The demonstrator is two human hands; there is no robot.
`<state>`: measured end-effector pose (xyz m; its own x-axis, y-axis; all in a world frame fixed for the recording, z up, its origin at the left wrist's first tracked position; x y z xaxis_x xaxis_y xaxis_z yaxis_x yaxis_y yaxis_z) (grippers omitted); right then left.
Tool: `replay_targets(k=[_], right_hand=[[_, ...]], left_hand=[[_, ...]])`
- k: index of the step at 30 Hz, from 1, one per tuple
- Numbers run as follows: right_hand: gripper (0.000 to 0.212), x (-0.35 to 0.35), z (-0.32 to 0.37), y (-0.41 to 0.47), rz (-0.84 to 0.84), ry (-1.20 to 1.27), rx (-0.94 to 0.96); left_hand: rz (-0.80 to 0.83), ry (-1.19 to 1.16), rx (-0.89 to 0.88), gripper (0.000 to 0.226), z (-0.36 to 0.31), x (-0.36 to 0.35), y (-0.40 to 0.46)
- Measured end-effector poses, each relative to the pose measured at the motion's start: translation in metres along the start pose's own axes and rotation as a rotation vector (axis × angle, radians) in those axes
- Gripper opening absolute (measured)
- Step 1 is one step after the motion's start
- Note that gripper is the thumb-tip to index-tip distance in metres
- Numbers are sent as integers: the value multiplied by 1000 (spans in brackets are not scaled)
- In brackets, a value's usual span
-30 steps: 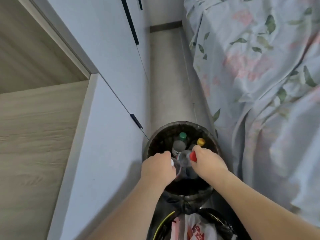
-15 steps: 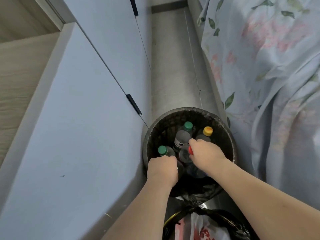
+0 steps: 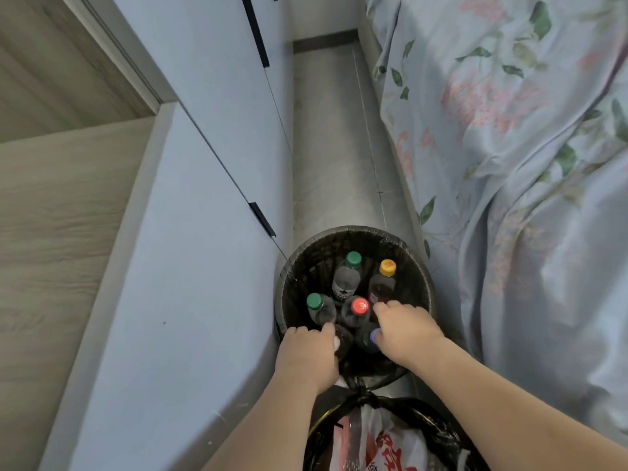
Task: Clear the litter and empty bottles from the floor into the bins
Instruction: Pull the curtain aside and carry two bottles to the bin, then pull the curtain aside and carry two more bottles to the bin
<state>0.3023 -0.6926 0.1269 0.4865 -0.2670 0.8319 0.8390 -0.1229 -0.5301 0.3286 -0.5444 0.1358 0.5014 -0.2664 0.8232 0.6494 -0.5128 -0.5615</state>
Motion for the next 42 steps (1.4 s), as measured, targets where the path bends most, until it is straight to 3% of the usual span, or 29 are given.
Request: replay_targets(k=[4,11,17,22,25,33,37,42], right_hand=[[34,-19,3,-34,139,-147,90],[32,-28,4,-62,134,-108,101],[33,22,1,-88,73,-58,81],[42,128,-4,-141,-15,26,50],[44,238,-9,-197,-109,94,-6],[51,497,-8,-428,-365,215,-94],[50,564,-12,-543,-514,253,-167],[51,600,-18,-626,-663,298,-242]], left_hand=[[10,-123,-106,42,-10,2,-26],[-74,97,-193,27,-16,3,-44],[88,37,-129,18,-16,28,-65],[-33,-24,-85,17,-50,144,-99],[-155,-100,-71,23,-77,256,-140],[-422,-280,-108,35,-157,521,-333],[-592,-326,-178,34,-196,588,-429],[-666,-265,-278,33,-229,630,-476]])
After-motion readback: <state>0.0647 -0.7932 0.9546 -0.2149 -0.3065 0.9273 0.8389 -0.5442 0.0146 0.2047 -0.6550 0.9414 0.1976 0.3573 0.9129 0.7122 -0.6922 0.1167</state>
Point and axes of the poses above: each hand's wrist, its own y-axis towards the middle knuckle, its own x-axis out of the back of the hand, z = x × y, the point moved 6 cm from there along y, towards the middle knuckle, and after that the axes turned 1 degree about -y, right-handed, at the moved point
